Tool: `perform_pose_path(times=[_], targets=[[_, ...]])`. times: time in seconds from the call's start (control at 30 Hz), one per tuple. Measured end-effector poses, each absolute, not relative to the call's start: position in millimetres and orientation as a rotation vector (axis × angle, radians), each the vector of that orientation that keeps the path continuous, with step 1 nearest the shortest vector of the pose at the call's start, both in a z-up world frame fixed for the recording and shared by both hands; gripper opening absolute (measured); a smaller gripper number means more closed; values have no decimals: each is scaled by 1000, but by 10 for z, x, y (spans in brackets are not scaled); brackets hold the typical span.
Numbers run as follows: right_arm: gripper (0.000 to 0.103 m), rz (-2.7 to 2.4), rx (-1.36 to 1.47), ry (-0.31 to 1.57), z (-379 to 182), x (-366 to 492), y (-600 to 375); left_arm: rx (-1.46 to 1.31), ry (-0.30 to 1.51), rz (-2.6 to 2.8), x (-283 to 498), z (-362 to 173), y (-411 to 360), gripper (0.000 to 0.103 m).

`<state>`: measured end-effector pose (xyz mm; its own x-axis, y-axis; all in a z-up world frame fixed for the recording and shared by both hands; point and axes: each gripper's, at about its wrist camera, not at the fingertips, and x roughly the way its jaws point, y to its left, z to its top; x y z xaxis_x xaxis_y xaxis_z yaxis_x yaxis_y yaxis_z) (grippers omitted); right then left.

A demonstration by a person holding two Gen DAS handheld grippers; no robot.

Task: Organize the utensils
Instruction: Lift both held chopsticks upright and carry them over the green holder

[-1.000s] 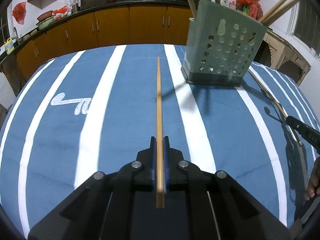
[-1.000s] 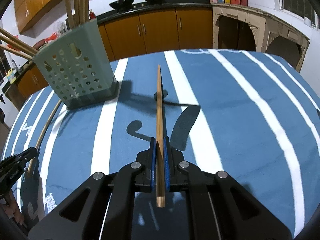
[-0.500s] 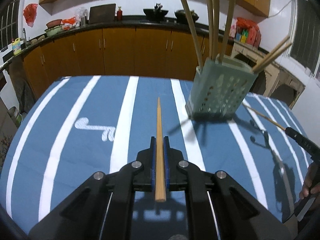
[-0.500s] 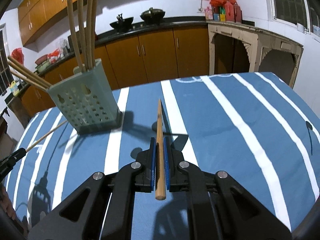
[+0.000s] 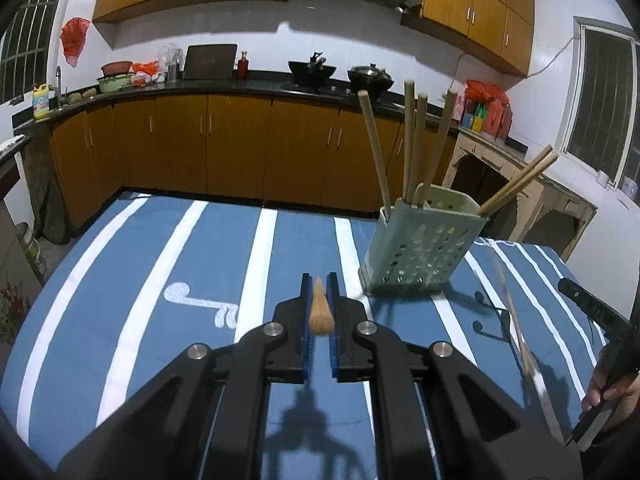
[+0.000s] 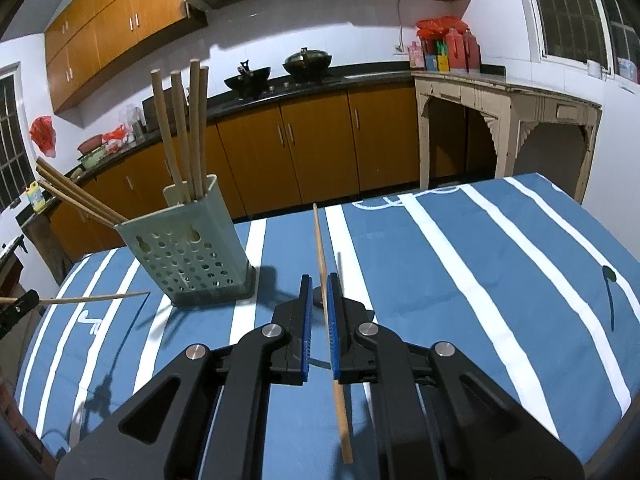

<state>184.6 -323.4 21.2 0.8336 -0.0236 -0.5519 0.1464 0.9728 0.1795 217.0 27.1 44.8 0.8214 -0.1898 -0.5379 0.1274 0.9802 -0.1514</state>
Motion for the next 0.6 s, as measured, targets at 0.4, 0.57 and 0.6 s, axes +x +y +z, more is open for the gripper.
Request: perform_pose_path(times=[0.4, 0.57, 0.6], targets=[[16, -64, 237, 814, -408, 1923, -3313, -125, 584, -164, 2166, 417, 345, 8], [32, -49, 206, 852, -551, 1851, -3213, -131, 585, -161, 2169, 409, 366, 8], [32, -52, 195, 859, -571, 1851, -3199, -131, 585, -161, 2166, 407, 368, 8]])
